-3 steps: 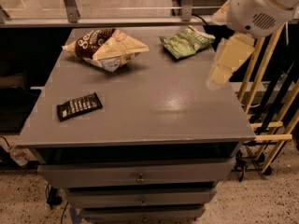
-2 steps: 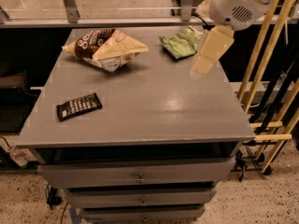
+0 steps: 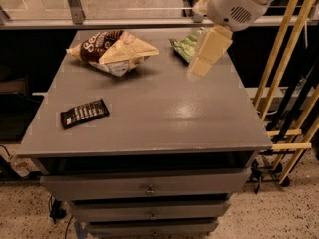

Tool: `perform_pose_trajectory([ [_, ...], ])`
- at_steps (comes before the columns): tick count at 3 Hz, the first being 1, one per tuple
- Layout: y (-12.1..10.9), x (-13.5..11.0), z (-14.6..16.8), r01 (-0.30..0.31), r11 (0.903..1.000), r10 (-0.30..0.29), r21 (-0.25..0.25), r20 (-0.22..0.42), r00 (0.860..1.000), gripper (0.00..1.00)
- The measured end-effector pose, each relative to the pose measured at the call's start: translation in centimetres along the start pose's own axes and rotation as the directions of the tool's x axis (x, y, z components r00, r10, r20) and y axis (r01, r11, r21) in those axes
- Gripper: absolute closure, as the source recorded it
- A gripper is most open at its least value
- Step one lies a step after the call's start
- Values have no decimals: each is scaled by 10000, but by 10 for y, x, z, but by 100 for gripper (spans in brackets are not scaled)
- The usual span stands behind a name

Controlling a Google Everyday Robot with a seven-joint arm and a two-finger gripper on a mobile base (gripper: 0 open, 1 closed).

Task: Move brown chip bag near rxbar chocolate

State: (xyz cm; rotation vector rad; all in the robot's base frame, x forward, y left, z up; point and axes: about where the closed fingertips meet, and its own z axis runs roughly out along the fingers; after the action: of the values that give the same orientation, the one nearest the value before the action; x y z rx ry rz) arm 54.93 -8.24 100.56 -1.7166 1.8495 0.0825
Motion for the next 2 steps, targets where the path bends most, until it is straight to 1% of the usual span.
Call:
perform_pose_trajectory([
  [1, -12, -48, 40, 1237, 9916, -1210, -378, 666, 9904, 0],
  [2, -24, -98, 84, 2320, 9699, -2217, -738, 1259, 9669, 0],
])
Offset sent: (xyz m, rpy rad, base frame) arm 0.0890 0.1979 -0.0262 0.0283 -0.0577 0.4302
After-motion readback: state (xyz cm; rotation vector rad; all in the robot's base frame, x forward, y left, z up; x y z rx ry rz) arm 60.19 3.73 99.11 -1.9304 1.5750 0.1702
